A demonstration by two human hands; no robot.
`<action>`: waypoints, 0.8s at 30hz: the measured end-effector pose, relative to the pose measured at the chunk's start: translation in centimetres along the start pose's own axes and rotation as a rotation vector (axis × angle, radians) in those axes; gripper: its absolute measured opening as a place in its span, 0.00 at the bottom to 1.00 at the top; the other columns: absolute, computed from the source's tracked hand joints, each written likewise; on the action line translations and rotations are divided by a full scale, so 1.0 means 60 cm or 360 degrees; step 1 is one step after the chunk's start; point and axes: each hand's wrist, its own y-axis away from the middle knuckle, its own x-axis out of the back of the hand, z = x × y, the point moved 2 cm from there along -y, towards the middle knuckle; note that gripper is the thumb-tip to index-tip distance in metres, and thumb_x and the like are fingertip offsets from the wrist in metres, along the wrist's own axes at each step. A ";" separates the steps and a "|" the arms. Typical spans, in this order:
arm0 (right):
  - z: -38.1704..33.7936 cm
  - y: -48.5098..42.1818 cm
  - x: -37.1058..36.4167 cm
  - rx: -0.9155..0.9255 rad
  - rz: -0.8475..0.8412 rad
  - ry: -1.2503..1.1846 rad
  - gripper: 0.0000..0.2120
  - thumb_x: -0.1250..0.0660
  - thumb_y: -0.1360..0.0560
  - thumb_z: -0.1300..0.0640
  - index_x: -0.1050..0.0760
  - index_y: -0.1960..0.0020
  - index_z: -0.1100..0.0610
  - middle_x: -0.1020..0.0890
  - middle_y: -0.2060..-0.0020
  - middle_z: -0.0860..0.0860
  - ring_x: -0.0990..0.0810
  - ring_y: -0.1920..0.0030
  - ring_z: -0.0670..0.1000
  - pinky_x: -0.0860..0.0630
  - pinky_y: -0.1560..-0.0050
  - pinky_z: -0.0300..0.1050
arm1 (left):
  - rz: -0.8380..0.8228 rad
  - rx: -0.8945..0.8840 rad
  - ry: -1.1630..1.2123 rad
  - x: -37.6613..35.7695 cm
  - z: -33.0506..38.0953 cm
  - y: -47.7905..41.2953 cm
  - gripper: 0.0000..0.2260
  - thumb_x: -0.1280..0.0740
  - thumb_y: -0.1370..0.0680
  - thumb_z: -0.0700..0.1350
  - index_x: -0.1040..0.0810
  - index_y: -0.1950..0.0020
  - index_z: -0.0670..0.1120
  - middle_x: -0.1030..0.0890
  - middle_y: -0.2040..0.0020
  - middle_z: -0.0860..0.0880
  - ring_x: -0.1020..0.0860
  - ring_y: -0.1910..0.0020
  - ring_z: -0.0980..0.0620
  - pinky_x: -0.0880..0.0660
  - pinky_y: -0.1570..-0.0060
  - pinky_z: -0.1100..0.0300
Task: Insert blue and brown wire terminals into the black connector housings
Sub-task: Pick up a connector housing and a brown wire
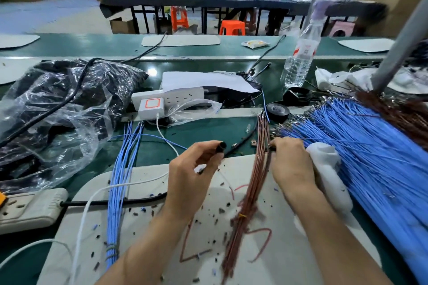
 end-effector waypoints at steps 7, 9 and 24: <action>0.002 -0.009 0.002 -0.0061 0.0056 -0.0090 0.11 0.41 0.22 0.67 0.23 0.45 0.60 0.26 0.49 0.56 0.25 0.48 0.56 0.28 0.46 0.47 | -0.0057 0.0042 0.0037 -0.001 0.002 -0.001 0.13 0.30 0.27 0.39 0.22 0.49 0.56 0.17 0.58 0.55 0.18 0.62 0.58 0.22 0.56 0.66; -0.001 -0.007 0.012 -0.0050 0.0065 -0.0128 0.12 0.40 0.22 0.66 0.23 0.42 0.59 0.26 0.47 0.56 0.25 0.49 0.56 0.28 0.47 0.47 | -0.0058 0.0061 0.0071 0.000 0.001 0.001 0.11 0.31 0.27 0.42 0.22 0.49 0.56 0.17 0.59 0.56 0.18 0.62 0.58 0.22 0.56 0.65; 0.126 -0.100 0.127 -0.0268 -0.0217 0.0688 0.10 0.36 0.25 0.67 0.22 0.46 0.59 0.21 0.50 0.59 0.21 0.52 0.60 0.25 0.55 0.47 | -0.0103 0.0128 0.0165 -0.004 -0.002 0.000 0.09 0.32 0.27 0.45 0.21 0.49 0.56 0.17 0.58 0.57 0.18 0.63 0.58 0.22 0.58 0.67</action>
